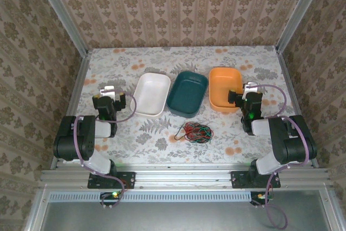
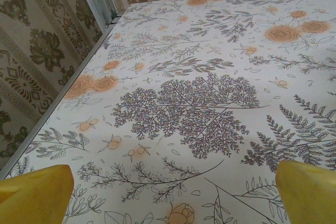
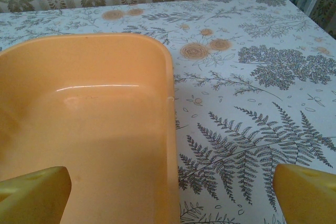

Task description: Untangle the cables

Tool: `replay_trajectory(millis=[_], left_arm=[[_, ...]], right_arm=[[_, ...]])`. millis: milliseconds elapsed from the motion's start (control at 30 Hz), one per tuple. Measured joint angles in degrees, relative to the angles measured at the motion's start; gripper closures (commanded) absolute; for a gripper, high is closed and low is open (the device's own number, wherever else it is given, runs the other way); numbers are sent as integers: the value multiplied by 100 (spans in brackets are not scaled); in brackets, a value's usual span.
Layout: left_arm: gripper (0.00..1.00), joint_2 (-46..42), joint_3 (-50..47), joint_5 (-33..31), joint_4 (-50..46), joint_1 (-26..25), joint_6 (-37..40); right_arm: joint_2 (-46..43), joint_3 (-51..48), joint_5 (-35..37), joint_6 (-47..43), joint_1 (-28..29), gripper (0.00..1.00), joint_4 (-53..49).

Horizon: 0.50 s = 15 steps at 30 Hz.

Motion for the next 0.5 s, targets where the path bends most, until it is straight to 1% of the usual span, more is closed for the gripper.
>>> replay_trajectory(millis=[267, 333, 400, 433, 500], left_arm=[[0, -15, 26, 90, -79, 31, 0], [0, -186, 275, 63, -796, -15, 4], [0, -546, 776, -151, -1698, -192, 28], [0, -776, 992, -247, -1980, -315, 72], [0, -1344, 1305, -544, -2280, -649, 144]], right_arm=[[0, 0, -122, 2, -28, 0, -2], [-37, 46, -153, 0, -39, 0, -160], [-319, 369, -177, 24, -44, 12, -1123], [-494, 619, -177, 92, -46, 16, -1694], [-955, 1392, -125, 323, -33, 17, -2865]])
